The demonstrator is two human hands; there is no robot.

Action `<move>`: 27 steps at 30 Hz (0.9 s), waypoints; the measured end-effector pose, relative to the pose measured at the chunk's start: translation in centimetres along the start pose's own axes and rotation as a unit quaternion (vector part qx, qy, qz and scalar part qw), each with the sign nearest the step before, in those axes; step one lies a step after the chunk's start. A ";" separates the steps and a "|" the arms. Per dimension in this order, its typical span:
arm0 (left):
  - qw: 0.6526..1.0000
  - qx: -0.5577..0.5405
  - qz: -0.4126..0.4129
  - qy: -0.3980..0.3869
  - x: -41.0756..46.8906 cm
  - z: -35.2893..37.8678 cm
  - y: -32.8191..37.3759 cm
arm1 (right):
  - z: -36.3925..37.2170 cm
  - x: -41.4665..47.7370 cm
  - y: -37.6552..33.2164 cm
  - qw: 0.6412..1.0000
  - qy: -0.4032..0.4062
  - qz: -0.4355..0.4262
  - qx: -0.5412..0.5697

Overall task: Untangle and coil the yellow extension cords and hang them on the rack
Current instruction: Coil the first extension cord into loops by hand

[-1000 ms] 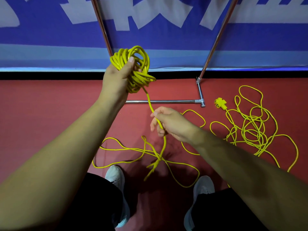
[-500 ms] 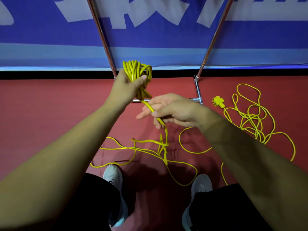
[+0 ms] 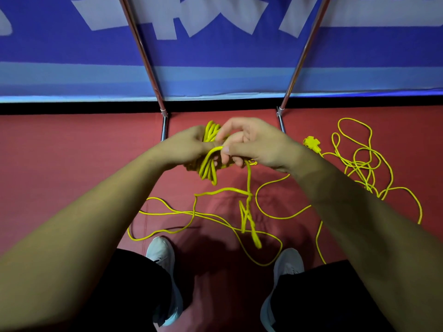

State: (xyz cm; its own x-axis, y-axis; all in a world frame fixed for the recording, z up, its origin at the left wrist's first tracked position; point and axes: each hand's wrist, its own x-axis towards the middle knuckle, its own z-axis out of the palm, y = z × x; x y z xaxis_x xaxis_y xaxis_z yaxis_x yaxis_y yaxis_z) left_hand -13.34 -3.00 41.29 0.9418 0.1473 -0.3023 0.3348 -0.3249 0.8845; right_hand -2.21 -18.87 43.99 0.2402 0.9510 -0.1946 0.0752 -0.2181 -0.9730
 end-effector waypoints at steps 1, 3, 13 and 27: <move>1.000 -0.014 -0.006 -0.002 -0.1 0.0 0.0 | 0.0 0.1 -0.1 1.000 0.007 -0.006 0.001; 1.000 -0.025 -0.008 -0.001 -0.3 0.1 0.1 | -0.2 0.3 -0.2 1.000 0.021 -0.014 -0.009; 0.992 0.053 -0.010 -0.111 -0.5 0.0 0.6 | -1.1 0.7 0.3 0.993 0.070 -0.029 -0.092; 0.992 0.048 -0.079 -0.087 -1.6 -2.2 0.6 | -5.6 -0.5 4.9 0.963 0.042 0.093 -0.250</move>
State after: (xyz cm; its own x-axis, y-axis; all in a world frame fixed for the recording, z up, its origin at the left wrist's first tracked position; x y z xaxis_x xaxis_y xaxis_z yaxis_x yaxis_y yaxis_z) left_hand -14.71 -1.34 43.08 0.8661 0.0429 -0.4980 0.4716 -0.3999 0.7859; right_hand 3.48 -21.62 39.99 0.3706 0.8687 -0.3286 0.4750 -0.4813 -0.7367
